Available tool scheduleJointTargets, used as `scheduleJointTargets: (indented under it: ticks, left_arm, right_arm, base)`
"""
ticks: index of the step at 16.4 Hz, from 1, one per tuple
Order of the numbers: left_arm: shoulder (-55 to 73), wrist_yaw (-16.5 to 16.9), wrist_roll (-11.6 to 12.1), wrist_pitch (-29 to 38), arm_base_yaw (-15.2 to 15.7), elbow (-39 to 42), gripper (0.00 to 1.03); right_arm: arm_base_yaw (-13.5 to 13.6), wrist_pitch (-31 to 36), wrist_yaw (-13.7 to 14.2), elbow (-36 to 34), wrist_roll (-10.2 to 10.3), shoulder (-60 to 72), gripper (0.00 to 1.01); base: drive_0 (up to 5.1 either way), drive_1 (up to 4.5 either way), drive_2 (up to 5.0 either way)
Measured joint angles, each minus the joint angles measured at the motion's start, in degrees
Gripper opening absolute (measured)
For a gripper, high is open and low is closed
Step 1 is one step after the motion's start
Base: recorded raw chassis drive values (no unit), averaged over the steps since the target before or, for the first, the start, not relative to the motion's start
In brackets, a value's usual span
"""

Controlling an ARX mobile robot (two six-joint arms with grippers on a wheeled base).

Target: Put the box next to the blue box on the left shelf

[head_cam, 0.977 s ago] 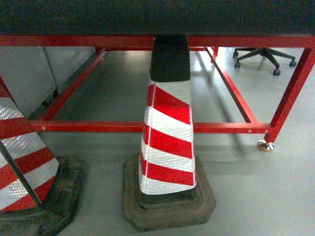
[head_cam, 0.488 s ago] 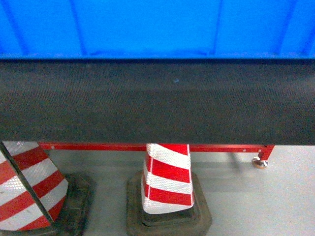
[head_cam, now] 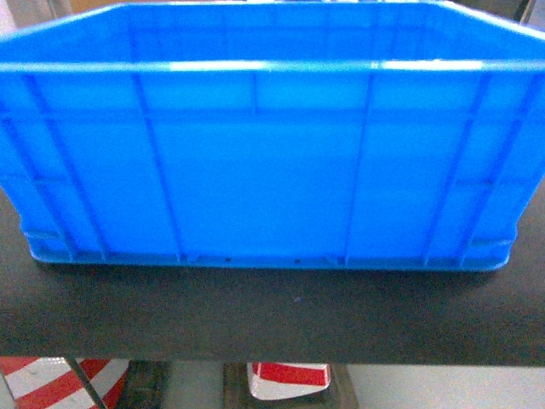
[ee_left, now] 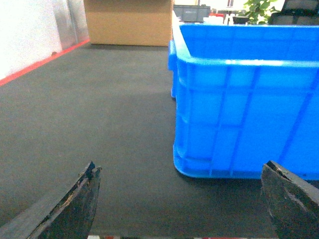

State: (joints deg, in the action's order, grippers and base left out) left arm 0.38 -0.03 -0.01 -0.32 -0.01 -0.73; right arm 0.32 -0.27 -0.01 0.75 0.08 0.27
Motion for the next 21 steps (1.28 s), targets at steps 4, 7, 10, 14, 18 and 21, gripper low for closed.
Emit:
scheduleJointTargets:
  ticks: [4, 7, 10, 14, 18, 21]
  left_arm:
    - [0.0, 0.07, 0.04, 0.33, 0.0, 0.0, 0.98]
    - [0.0, 0.02, 0.02, -0.09, 0.0, -0.02, 0.98]
    - [0.0, 0.0, 0.02, 0.07, 0.0, -0.02, 0.98]
    - [0.0, 0.0, 0.02, 0.09, 0.0, -0.02, 0.98]
    - [0.0, 0.0, 0.02, 0.09, 0.0, -0.02, 0.98]
    - [0.0, 0.0, 0.02, 0.09, 0.0, -0.02, 0.98]
  right_arm:
    - [0.0, 0.17, 0.02, 0.0, 0.07, 0.0, 0.98]
    - [0.0, 0.13, 0.02, 0.0, 0.07, 0.0, 0.98]
    - [0.0, -0.04, 0.0, 0.0, 0.07, 0.0, 0.98]
    - [0.0, -0.04, 0.0, 0.0, 0.07, 0.0, 0.98]
    - [0.0, -0.04, 0.0, 0.0, 0.07, 0.0, 0.98]
    - [0.0, -0.04, 0.0, 0.0, 0.07, 0.0, 0.98]
  base:
    - [0.0, 0.0, 0.0]
    - [0.0, 0.0, 0.0]
    - [0.0, 0.0, 0.0]
    - [0.0, 0.0, 0.0]
    - [0.0, 0.0, 0.0]
    - [0.0, 0.0, 0.0]
